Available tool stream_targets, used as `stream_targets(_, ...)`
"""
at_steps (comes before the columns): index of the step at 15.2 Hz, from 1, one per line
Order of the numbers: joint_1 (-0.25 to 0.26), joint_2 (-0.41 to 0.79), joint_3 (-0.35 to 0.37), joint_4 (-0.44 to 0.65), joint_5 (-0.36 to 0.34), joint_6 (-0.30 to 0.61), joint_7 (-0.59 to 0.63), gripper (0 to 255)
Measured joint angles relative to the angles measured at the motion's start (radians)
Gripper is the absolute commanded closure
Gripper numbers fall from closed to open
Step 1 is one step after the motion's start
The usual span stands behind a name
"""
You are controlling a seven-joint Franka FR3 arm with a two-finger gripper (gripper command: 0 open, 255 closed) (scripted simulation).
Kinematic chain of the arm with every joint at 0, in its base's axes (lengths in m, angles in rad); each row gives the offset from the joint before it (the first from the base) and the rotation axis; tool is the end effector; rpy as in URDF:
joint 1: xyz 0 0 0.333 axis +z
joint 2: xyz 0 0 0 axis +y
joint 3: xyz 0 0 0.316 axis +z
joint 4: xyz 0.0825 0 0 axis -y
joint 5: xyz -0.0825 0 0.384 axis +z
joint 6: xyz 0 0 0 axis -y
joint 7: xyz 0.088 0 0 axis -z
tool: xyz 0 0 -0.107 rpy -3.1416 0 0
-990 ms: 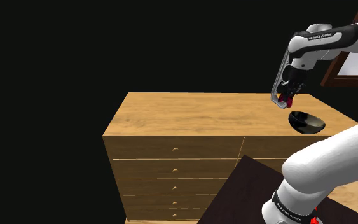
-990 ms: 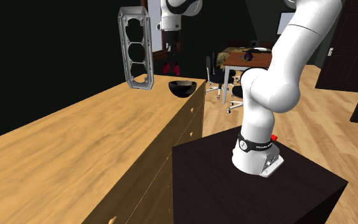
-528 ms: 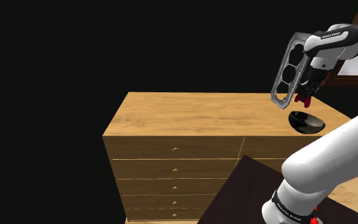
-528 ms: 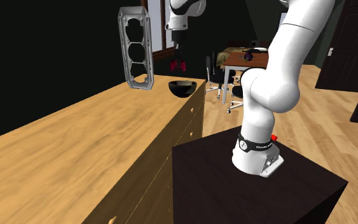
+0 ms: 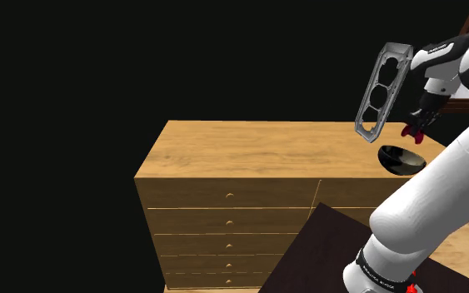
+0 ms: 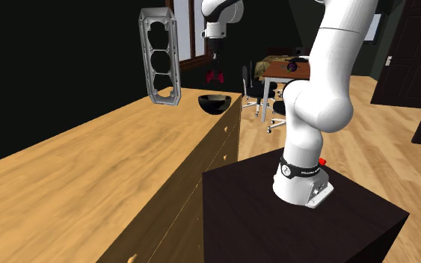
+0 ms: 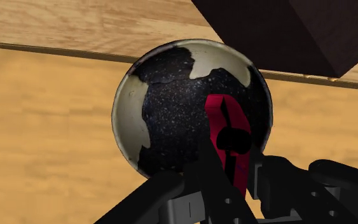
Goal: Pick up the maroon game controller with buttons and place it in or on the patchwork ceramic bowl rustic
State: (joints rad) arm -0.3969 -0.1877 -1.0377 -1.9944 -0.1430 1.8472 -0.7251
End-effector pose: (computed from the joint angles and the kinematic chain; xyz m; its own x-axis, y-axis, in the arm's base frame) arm 0.0378 -0.5246 0.4956 0.7930 -0.6089 -0.0177 -0.6089 -0.7916 -0.0503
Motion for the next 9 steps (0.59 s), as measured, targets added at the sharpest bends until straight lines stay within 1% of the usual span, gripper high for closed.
stream_targets(9, 0.008, 0.058, -0.043, -0.09, 0.042, 0.126, -0.042, 255)
